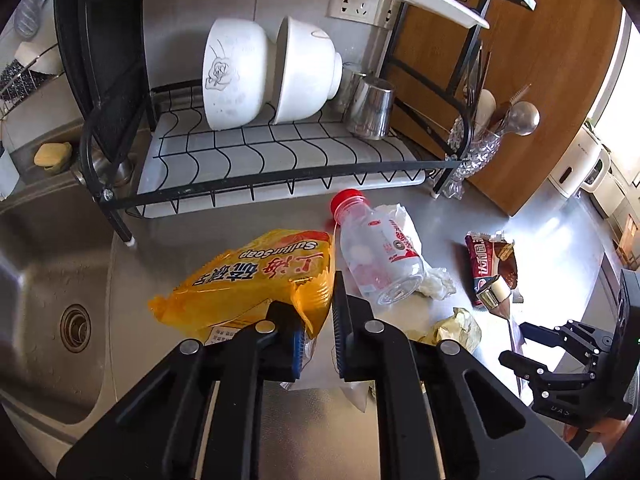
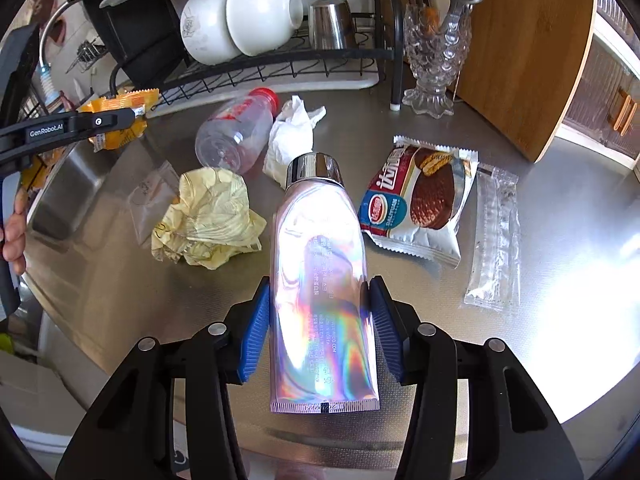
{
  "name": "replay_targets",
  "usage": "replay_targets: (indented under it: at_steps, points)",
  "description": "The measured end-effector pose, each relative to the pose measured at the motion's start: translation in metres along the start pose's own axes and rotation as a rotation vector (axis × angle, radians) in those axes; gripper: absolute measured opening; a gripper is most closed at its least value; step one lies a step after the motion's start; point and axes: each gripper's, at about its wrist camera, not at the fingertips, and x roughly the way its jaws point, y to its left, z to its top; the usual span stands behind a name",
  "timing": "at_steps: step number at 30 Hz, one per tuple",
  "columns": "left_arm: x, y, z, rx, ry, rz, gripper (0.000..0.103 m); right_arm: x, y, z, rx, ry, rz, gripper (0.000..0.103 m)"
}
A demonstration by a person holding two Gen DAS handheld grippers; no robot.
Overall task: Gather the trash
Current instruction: 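Grasp the orange snack bag with the left tool while the right grasps the iridescent pouch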
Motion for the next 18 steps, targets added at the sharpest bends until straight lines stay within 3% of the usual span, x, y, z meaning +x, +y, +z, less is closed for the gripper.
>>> replay_targets:
  at_steps: [9, 18]
  points:
    - [-0.072, -0.017, -0.003, 0.048, -0.113, -0.010, 0.010, -0.064, 0.012, 0.007, -0.025, -0.135, 0.048, 0.050]
    - [-0.158, -0.037, -0.063, 0.072, -0.157, -0.034, 0.010, -0.131, 0.031, -0.024, -0.094, -0.186, 0.106, 0.050]
